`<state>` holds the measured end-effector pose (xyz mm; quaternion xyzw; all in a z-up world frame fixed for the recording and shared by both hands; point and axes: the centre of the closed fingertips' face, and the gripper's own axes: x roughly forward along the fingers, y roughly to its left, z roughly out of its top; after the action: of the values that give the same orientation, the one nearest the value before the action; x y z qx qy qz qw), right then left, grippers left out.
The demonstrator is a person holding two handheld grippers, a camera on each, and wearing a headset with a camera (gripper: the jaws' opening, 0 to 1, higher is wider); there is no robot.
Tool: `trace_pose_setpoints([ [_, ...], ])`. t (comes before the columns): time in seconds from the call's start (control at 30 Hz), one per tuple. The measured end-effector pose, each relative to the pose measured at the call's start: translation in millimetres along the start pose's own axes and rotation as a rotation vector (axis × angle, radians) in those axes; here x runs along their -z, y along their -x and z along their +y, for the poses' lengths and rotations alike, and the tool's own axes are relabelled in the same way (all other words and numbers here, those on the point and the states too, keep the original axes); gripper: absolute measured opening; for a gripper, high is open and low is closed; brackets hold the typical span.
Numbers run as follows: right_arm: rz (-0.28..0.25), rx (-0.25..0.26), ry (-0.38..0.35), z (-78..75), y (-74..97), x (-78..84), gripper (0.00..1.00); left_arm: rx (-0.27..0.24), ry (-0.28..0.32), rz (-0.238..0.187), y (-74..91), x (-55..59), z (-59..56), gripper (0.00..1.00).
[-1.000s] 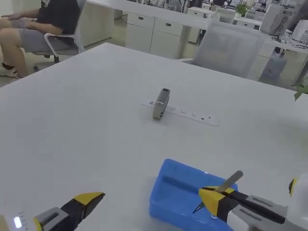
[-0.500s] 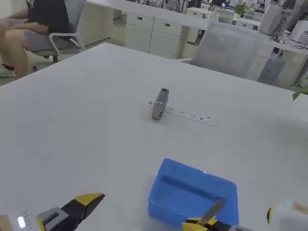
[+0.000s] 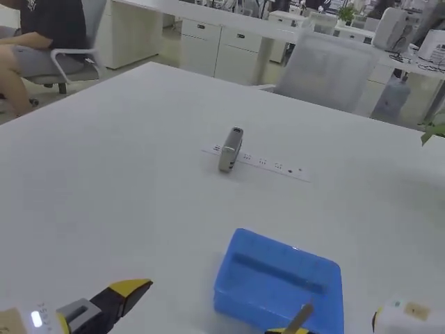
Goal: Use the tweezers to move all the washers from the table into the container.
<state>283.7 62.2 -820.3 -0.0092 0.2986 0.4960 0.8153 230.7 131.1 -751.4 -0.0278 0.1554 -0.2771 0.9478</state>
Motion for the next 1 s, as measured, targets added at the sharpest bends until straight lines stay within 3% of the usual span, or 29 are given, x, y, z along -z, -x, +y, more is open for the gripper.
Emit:
trace_pose_setpoints([
  [0.3, -0.004, -0.006, 0.049, 5.9, -4.6, 2.0, 0.04, 0.007, -0.009, 0.011, -0.6, 2.0, -1.3, 0.85],
  [0.47, 0.013, -0.019, 0.190, 14.9, -4.8, 4.0, 0.04, 0.011, -0.012, 0.018, -1.0, 3.9, -1.3, 0.85],
  [0.57, 0.012, -0.024, 0.233, 19.0, -5.8, 5.4, 0.04, 0.017, -0.016, 0.021, -1.3, 4.5, -2.4, 0.85],
  [0.87, -0.008, -0.003, 0.248, 16.5, -4.3, 5.0, 0.04, 0.026, -0.023, 0.034, -2.1, 7.9, -3.3, 0.84],
  [1.0, -0.011, -0.009, 0.310, 21.0, -5.3, 5.6, 0.03, 0.021, -0.025, 0.035, -2.0, 8.7, -1.9, 0.84],
])
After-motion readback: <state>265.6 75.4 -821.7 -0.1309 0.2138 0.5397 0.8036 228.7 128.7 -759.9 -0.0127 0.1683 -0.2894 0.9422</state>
